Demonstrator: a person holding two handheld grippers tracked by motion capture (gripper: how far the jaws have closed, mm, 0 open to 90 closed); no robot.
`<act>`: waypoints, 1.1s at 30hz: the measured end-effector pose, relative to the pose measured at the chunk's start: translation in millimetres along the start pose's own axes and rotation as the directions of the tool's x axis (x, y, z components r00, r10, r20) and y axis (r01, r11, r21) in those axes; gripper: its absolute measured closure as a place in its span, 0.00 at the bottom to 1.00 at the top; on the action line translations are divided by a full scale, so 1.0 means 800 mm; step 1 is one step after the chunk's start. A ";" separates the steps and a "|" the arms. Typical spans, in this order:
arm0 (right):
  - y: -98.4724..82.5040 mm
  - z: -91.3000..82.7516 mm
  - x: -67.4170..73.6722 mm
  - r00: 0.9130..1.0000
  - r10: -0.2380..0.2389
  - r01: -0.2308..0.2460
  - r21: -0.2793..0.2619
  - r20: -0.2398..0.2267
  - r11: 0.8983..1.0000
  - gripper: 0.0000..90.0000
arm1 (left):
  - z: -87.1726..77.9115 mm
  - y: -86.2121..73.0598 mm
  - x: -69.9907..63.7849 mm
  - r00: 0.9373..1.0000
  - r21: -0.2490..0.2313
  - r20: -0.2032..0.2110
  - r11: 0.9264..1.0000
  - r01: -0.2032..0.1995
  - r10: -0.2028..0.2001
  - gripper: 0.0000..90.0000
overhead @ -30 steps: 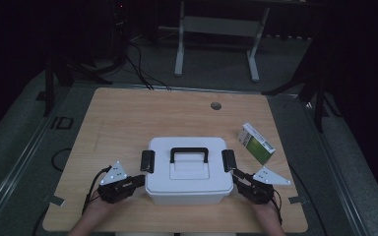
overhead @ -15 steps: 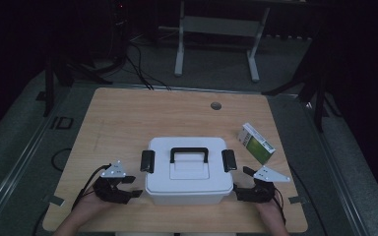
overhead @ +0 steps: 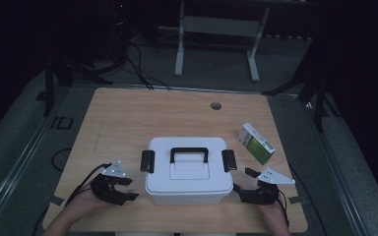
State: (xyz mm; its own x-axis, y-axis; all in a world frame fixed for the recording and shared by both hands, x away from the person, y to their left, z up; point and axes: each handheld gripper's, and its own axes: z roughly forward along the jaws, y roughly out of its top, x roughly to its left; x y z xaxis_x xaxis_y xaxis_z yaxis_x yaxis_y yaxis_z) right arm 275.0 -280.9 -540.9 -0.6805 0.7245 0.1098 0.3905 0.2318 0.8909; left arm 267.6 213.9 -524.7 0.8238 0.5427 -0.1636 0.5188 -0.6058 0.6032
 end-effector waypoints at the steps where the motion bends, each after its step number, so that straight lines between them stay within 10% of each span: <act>1: 0.000 -0.001 0.000 1.000 0.002 -0.002 -0.004 -0.002 1.000 0.15 | -0.001 0.001 0.000 1.000 0.008 0.004 1.000 -0.002 0.002 0.41; 15: -0.001 -0.007 0.000 1.000 0.002 -0.002 -0.020 0.004 1.000 0.15 | -0.015 0.012 0.010 1.000 0.156 0.004 0.987 -0.026 0.026 0.41; 33: -0.006 -0.010 0.005 0.999 -0.037 0.037 -0.018 0.034 0.999 0.15 | -0.024 0.022 0.014 0.999 0.354 0.022 0.934 -0.054 0.049 0.41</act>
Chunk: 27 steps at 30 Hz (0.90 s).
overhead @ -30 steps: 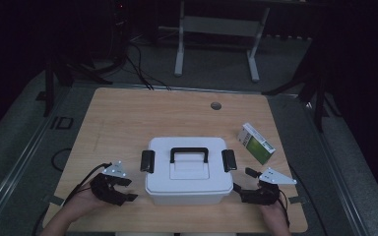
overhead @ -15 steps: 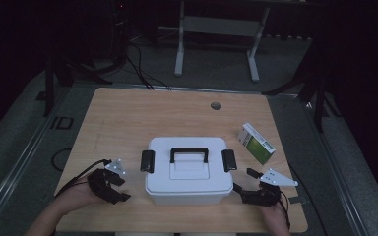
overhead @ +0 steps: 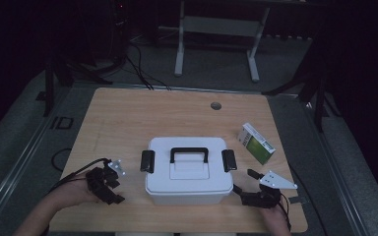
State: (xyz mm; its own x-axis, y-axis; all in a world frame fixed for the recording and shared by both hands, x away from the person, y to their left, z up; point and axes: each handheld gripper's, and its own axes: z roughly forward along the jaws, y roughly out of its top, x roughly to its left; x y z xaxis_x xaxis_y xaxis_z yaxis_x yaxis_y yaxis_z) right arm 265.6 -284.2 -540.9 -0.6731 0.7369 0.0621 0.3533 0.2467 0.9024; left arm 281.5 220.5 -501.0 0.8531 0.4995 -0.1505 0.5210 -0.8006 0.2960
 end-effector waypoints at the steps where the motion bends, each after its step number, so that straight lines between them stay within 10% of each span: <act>1: 0.000 0.000 0.000 1.000 -0.001 0.001 -0.001 0.001 1.000 0.15 | 0.000 0.000 0.001 1.000 0.010 0.003 1.000 0.001 -0.001 0.41; 27: 0.000 -0.004 -0.001 1.000 0.004 -0.004 -0.015 -0.001 1.000 0.15 | -0.025 0.003 0.005 0.999 0.136 0.026 0.990 -0.045 0.042 0.41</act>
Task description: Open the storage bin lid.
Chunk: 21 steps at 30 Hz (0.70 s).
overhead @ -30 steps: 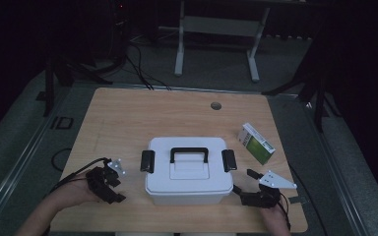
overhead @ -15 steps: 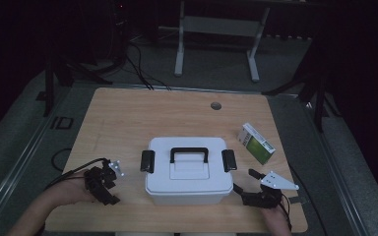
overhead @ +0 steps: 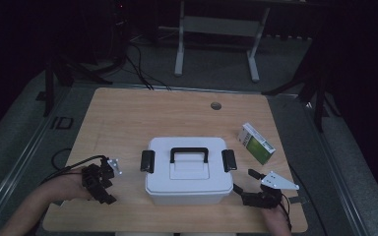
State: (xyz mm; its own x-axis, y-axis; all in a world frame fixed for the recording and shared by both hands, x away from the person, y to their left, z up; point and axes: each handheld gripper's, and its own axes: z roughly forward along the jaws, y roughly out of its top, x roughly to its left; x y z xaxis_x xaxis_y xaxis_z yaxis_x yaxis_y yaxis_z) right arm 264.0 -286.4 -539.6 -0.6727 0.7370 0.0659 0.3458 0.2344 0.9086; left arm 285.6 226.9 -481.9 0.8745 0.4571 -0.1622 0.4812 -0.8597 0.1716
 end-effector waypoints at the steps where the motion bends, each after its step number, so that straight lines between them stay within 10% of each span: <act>1: 0.000 0.000 0.000 1.000 -0.001 0.001 -0.001 0.000 1.000 0.15 | -0.002 0.000 0.000 1.000 0.000 0.001 1.000 -0.002 0.002 0.41; 21: 0.000 0.002 0.001 1.000 -0.007 0.007 0.008 -0.005 1.000 0.15 | -0.054 0.013 -0.010 0.998 -0.008 -0.022 0.999 -0.051 0.050 0.41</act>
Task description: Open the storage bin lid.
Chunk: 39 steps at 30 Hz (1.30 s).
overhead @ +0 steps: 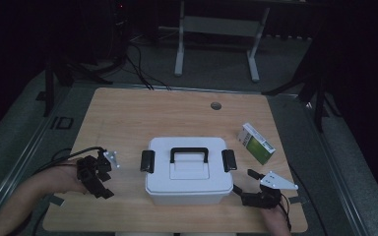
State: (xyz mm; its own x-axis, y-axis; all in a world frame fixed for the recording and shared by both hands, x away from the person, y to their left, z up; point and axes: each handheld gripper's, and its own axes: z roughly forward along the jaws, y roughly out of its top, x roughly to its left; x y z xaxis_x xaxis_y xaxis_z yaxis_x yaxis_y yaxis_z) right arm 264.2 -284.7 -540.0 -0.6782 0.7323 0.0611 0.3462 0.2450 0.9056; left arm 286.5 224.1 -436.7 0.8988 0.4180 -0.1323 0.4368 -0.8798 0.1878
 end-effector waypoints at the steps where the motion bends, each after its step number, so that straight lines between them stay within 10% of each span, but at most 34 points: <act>1: 0.000 0.000 0.000 1.000 0.000 0.000 0.001 0.000 1.000 0.15 | -0.003 0.001 -0.001 1.000 0.000 0.001 1.000 -0.002 0.002 0.41; 39: 0.000 0.001 0.000 1.000 0.006 -0.006 0.006 -0.013 1.000 0.15 | -0.081 0.092 -0.026 0.985 0.044 -0.055 0.986 -0.162 0.164 0.41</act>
State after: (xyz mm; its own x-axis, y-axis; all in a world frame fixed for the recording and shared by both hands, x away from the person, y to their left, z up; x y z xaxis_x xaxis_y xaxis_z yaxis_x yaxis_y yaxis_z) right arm 264.7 -283.8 -540.7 -0.6843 0.7256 0.0720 0.3544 0.2447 0.9025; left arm 302.6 165.6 -357.0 0.9591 0.2794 -0.0462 0.2832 -0.9450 0.1638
